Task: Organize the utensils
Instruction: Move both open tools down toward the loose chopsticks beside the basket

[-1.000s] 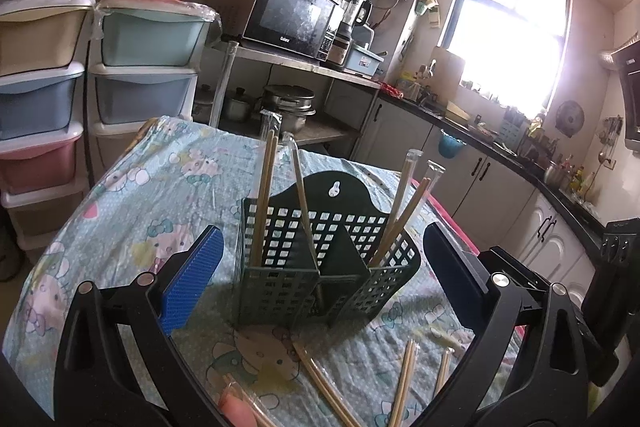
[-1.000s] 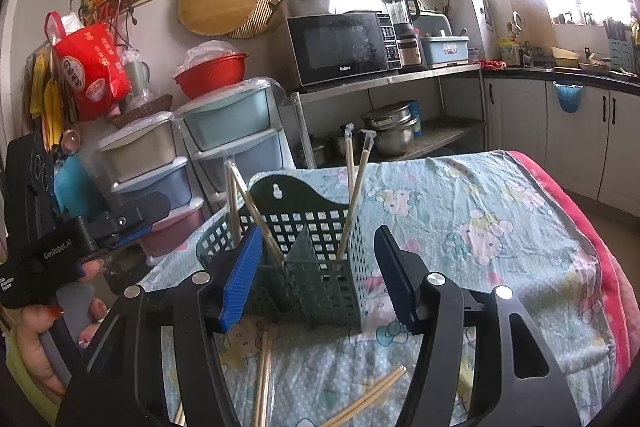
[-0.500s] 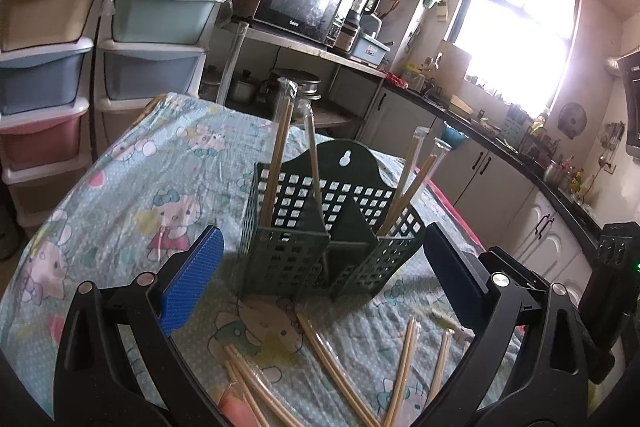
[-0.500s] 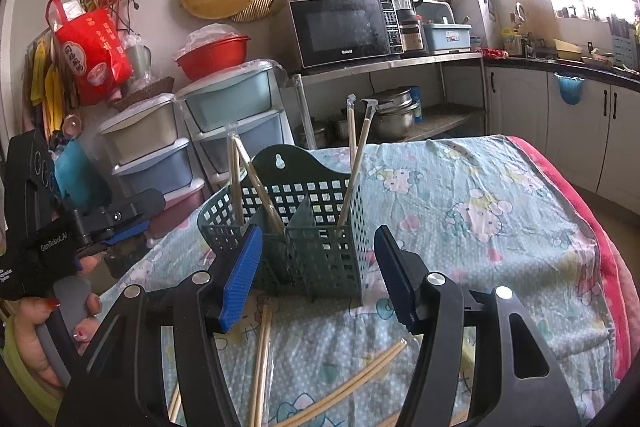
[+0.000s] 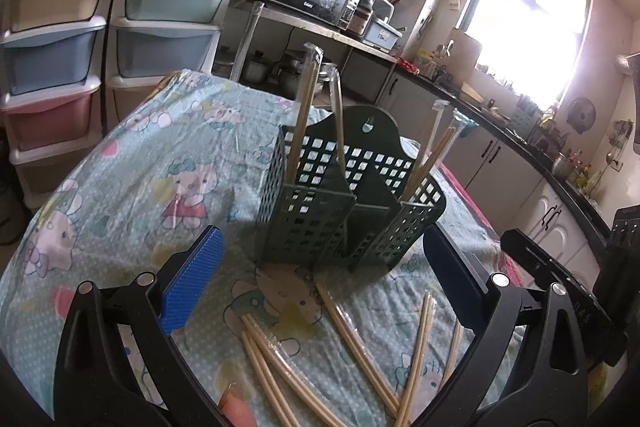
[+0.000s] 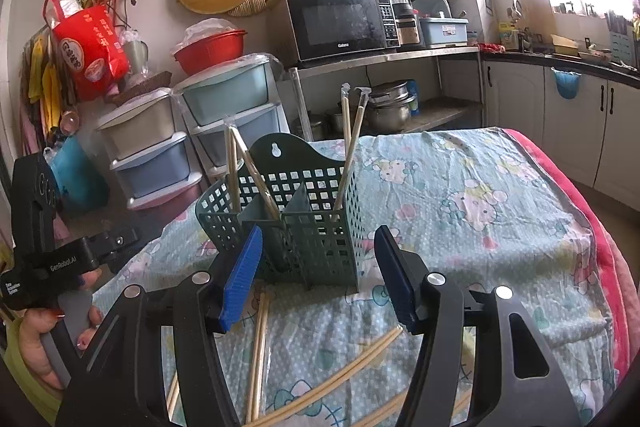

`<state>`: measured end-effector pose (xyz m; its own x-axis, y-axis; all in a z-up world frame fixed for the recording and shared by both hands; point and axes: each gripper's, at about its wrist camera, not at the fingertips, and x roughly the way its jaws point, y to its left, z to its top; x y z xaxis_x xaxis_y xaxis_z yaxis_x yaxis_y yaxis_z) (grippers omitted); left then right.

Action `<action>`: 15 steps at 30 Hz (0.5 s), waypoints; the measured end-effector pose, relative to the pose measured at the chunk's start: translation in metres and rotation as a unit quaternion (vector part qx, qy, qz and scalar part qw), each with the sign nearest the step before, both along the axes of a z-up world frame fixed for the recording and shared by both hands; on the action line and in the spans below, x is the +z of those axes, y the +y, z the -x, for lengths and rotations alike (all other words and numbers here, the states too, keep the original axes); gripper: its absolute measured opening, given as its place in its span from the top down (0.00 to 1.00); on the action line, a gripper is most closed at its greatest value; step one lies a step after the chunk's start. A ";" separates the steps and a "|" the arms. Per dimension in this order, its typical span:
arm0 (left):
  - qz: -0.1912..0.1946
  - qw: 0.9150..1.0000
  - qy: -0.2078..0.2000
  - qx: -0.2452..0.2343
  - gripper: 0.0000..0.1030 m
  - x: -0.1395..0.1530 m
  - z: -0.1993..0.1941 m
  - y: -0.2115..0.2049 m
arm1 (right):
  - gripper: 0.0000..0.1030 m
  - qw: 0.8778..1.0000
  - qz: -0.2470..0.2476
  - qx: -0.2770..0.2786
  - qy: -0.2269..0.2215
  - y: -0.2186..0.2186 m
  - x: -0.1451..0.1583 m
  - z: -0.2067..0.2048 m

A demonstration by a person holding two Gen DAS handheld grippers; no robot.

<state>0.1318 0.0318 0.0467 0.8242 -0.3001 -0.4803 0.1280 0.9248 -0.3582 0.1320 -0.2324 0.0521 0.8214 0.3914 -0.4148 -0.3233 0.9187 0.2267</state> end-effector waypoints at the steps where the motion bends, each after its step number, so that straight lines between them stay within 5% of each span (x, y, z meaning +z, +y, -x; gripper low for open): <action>1: -0.001 1.000 0.003 0.001 0.10 -0.002 0.001 0.001 | 0.45 1.000 0.000 0.000 0.001 0.000 0.001 0.000; 15: -0.015 0.999 0.031 0.001 0.10 -0.023 0.006 0.003 | 0.45 1.000 0.014 0.003 0.027 -0.001 -0.014 0.003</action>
